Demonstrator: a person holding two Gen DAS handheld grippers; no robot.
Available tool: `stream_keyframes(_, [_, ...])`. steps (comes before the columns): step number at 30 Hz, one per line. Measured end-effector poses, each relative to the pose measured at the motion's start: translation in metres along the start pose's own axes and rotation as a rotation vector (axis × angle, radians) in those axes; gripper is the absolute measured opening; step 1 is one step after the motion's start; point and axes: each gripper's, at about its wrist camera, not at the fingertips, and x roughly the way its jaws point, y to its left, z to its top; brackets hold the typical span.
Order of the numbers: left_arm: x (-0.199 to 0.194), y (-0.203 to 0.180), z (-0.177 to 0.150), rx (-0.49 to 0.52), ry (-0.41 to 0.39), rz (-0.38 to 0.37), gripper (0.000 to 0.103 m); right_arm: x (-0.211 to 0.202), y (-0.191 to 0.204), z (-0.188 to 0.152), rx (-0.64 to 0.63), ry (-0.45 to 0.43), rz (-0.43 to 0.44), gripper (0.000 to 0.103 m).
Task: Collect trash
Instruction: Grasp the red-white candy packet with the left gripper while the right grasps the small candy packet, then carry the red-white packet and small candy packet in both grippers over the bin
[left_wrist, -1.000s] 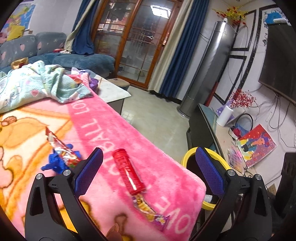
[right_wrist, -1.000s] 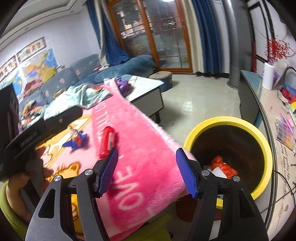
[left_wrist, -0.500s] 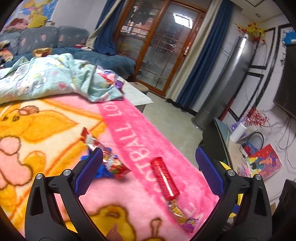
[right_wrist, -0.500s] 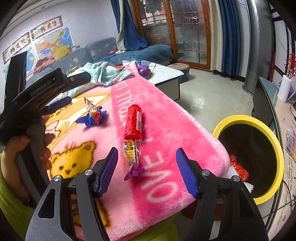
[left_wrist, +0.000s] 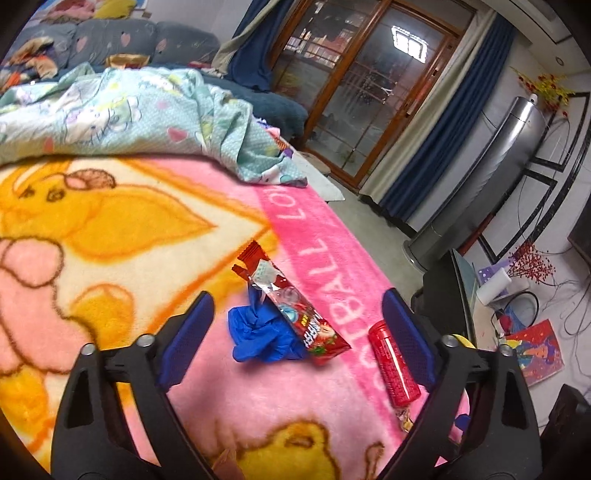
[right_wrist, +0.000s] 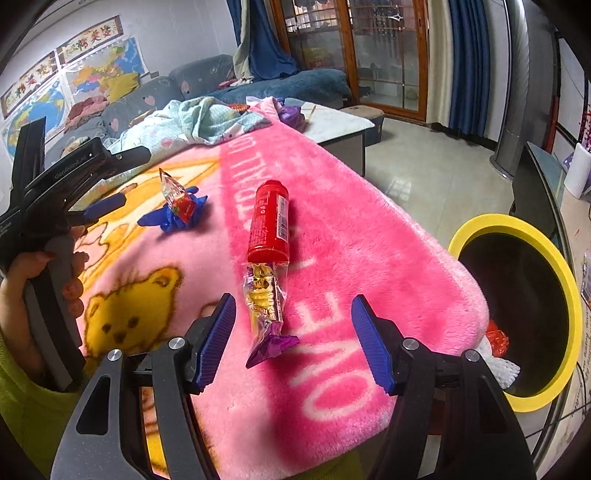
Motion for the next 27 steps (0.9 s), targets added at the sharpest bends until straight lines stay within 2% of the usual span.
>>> stream_keyframes(2, [0.007, 0.004, 0.003, -0.029, 0.016, -0.015, 0.068, 0.006, 0.000, 0.000, 0.002, 0.013, 0.005, 0.063])
stream_keyframes(10, [0.035, 0.013, 0.012, -0.136, 0.075, -0.012, 0.052, 0.026, 0.006, 0.002, -0.016, 0.055, 0.025, 0.062])
stream_keyframes(12, [0.043, 0.017, 0.014, -0.165, 0.097, 0.001, 0.049, 0.029, 0.009, 0.000, -0.026, 0.063, 0.033, 0.057])
stream_keyframes(14, [0.050, 0.022, 0.014, -0.187, 0.114, 0.017, 0.037, 0.030, 0.015, -0.003, -0.052, 0.073, 0.044, 0.053])
stream_keyframes(16, [0.053, 0.026, 0.012, -0.203, 0.125, 0.015, 0.029, 0.030, 0.019, -0.005, -0.083, 0.074, 0.044, 0.044])
stream_keyframes(19, [0.051, 0.031, 0.008, -0.216, 0.129, 0.002, 0.025, 0.029, 0.020, -0.008, -0.103, 0.083, 0.054, 0.030])
stream_keyframes(27, [0.032, 0.043, 0.001, -0.262, 0.120, -0.070, 0.023, 0.023, 0.031, -0.016, -0.139, 0.102, 0.102, 0.030])
